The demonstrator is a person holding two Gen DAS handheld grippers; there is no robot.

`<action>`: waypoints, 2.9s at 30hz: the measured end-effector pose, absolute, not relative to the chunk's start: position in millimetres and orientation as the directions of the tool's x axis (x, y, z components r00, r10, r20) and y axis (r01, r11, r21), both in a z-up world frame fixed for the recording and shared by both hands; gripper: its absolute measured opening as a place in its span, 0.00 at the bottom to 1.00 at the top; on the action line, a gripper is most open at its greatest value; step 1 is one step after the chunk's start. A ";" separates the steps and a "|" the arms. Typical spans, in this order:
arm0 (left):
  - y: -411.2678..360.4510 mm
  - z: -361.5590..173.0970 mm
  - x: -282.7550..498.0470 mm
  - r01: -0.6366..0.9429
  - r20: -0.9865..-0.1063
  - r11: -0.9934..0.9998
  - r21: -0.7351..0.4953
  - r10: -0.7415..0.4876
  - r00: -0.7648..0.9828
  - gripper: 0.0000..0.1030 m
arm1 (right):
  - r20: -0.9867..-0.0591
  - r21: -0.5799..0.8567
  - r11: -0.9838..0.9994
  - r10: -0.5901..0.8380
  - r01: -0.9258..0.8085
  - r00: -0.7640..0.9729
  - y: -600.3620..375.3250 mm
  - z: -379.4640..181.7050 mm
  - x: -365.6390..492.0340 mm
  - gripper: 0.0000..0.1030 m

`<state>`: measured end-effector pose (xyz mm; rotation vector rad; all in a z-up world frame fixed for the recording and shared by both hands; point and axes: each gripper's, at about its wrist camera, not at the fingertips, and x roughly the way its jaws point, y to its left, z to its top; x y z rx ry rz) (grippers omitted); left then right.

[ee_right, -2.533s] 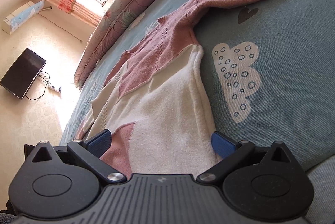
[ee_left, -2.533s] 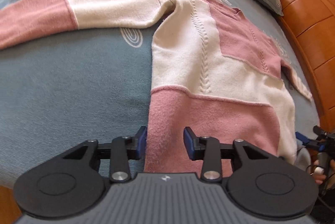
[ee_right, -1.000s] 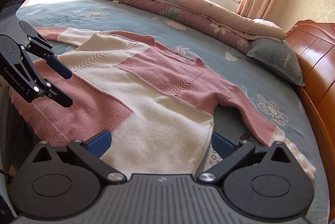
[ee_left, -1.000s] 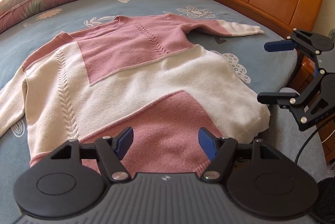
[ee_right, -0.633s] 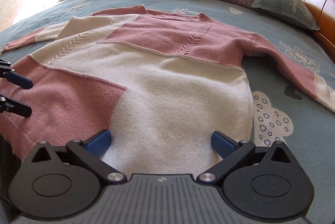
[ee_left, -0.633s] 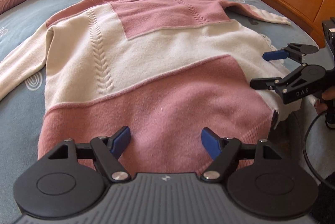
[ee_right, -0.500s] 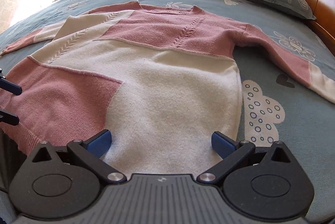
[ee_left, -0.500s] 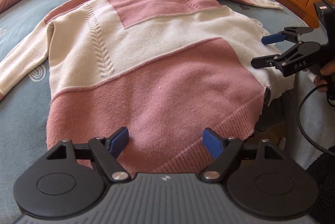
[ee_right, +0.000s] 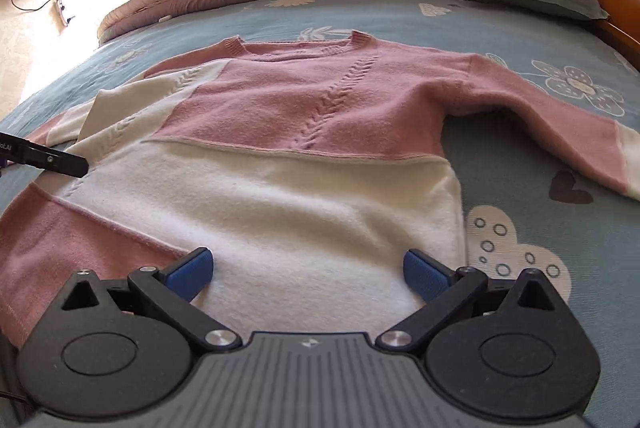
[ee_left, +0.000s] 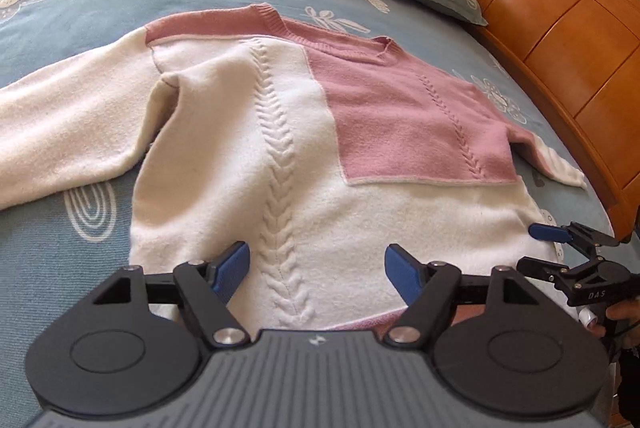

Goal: Fold clothes

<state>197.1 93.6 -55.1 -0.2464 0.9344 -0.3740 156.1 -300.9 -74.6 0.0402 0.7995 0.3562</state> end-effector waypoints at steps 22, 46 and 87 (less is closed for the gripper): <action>118.9 -58.1 337.8 0.117 -0.729 0.912 -0.394 -0.388 0.564 0.69 | -0.721 0.154 0.973 0.230 -0.172 0.654 -299.2 -75.3 330.6 1.00; 29.5 -41.8 157.8 0.446 -0.741 0.895 -0.014 -0.309 0.596 0.78 | -0.708 0.095 0.922 0.328 -0.376 0.625 -254.7 -61.3 153.3 1.00; 66.9 -69.0 76.7 0.248 -0.792 0.966 -0.074 -0.208 0.574 0.89 | -0.687 0.005 0.921 0.286 -0.389 0.668 -185.2 -46.8 93.5 1.00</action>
